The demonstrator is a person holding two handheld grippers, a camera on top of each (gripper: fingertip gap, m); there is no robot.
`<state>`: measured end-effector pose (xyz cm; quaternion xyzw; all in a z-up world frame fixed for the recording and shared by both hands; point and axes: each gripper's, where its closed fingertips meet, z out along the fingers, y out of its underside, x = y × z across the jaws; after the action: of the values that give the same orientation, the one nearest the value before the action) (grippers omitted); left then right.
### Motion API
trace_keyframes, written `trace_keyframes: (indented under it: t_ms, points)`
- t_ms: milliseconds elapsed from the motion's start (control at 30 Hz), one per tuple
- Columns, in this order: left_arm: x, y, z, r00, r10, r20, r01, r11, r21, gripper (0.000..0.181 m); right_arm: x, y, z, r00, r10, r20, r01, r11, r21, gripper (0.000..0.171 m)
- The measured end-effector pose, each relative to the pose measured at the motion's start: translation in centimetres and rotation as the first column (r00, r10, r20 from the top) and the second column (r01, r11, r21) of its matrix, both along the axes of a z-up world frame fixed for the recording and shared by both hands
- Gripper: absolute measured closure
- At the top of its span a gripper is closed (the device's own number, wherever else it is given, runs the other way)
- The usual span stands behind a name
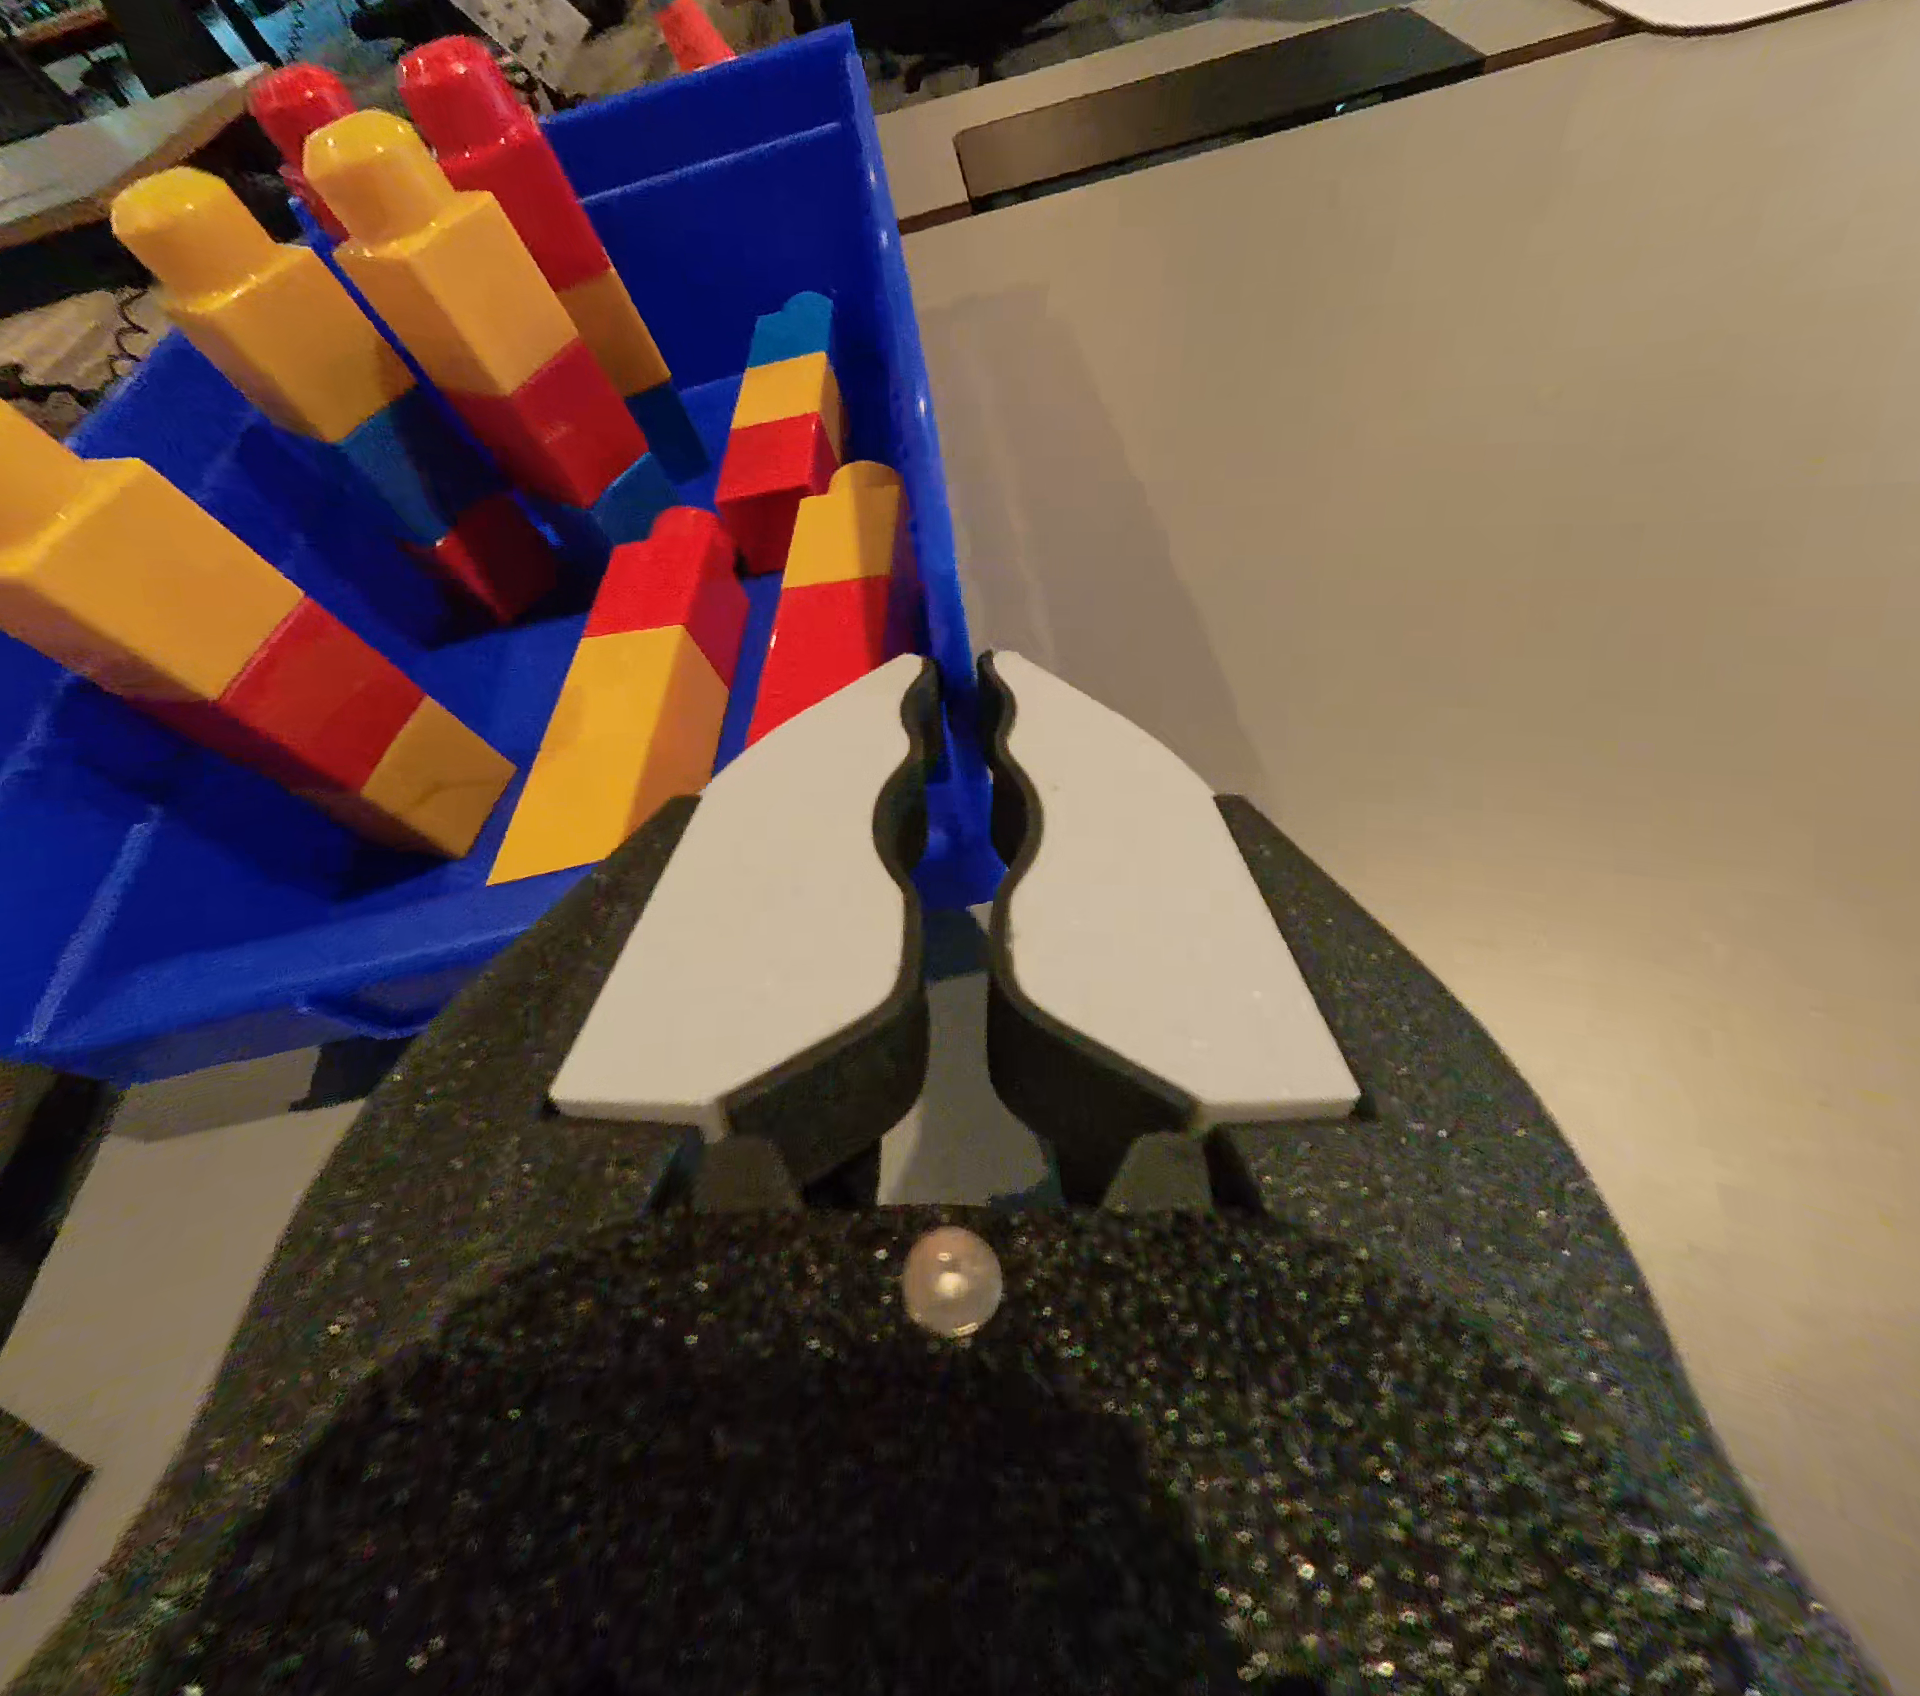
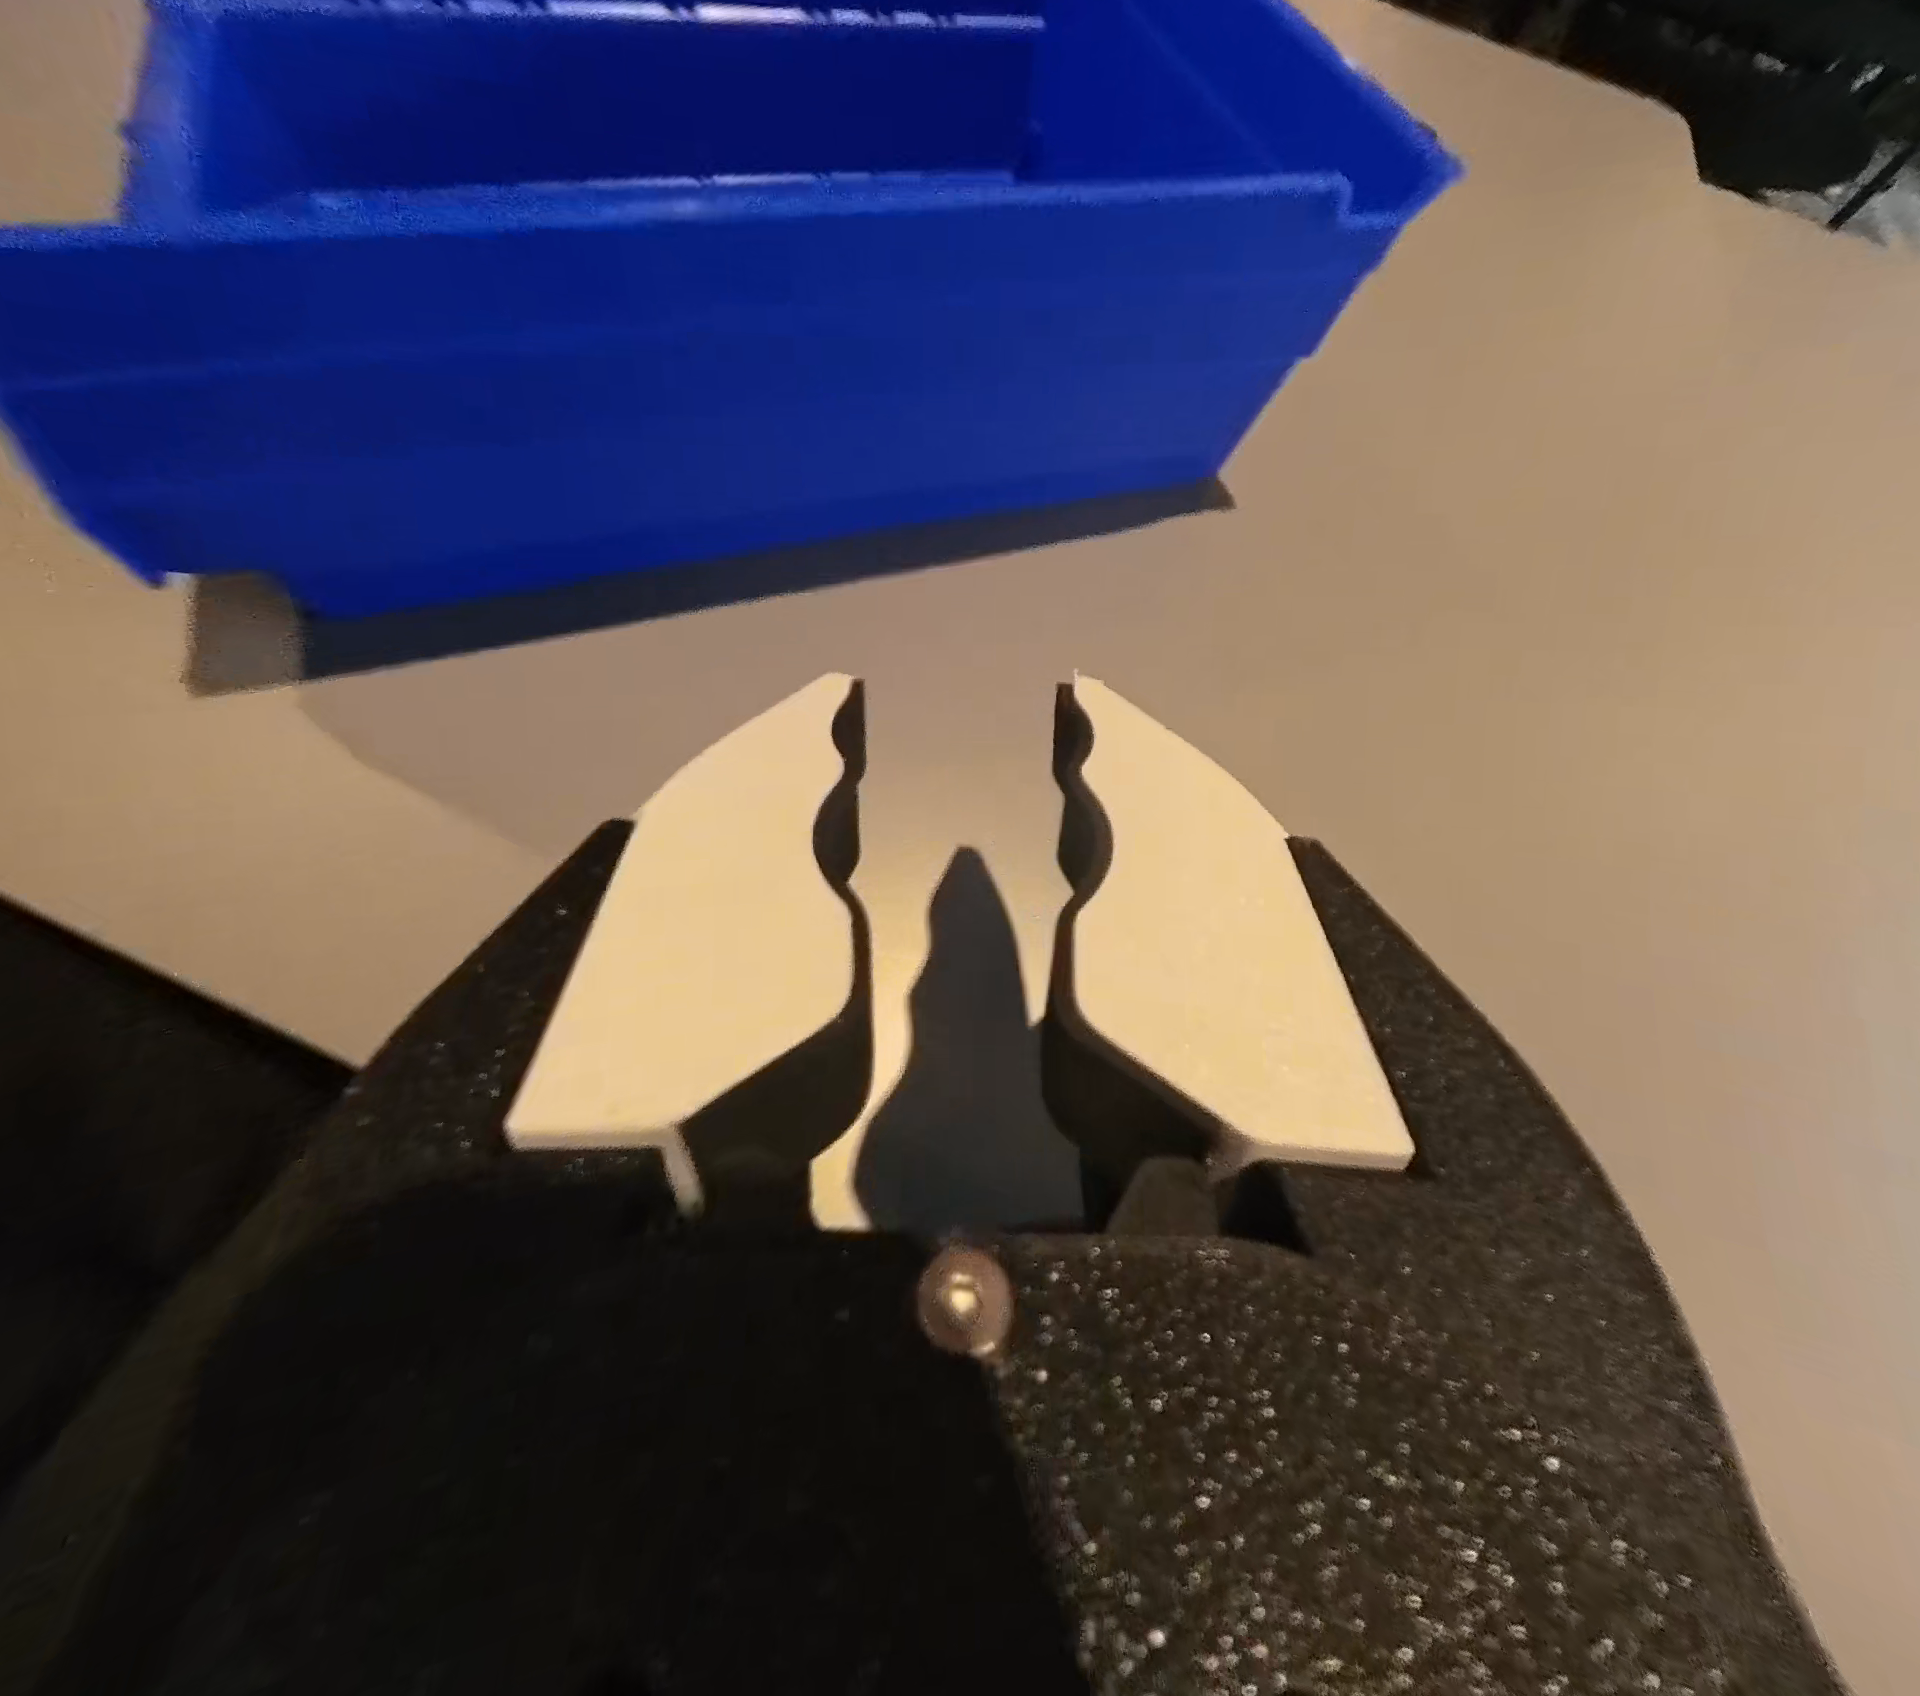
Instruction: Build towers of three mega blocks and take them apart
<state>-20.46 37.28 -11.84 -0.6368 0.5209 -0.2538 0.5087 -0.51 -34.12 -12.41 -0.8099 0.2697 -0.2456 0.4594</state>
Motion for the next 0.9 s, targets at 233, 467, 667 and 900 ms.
trace_keyframes:
  t_ms: [233,467,667,900]
  points:
    - [0.6,-0.1,0.1,0.999,0.014,0.039,-0.016,0.999,0.047,0.174,-6.0,5.9,2.9,0.995,0.079,-0.061,-0.069,0.985,0.160,0.106]
    - [0.6,-0.1,0.1,0.999,0.017,0.051,-0.019,0.999,0.044,0.174,-6.3,10.6,-0.7,0.999,-0.043,-0.026,0.045,0.996,0.078,0.073]
    - [0.7,-0.2,0.1,0.999,0.014,0.050,-0.016,0.999,0.051,0.174,-1.0,6.2,-0.2,0.957,-0.278,0.087,0.274,0.960,0.055,0.087]
    - [0.9,-0.4,0.1,0.999,0.016,0.046,-0.019,0.997,0.068,0.174,1.8,1.8,2.9,0.902,-0.392,0.182,0.370,0.918,0.144,0.108]
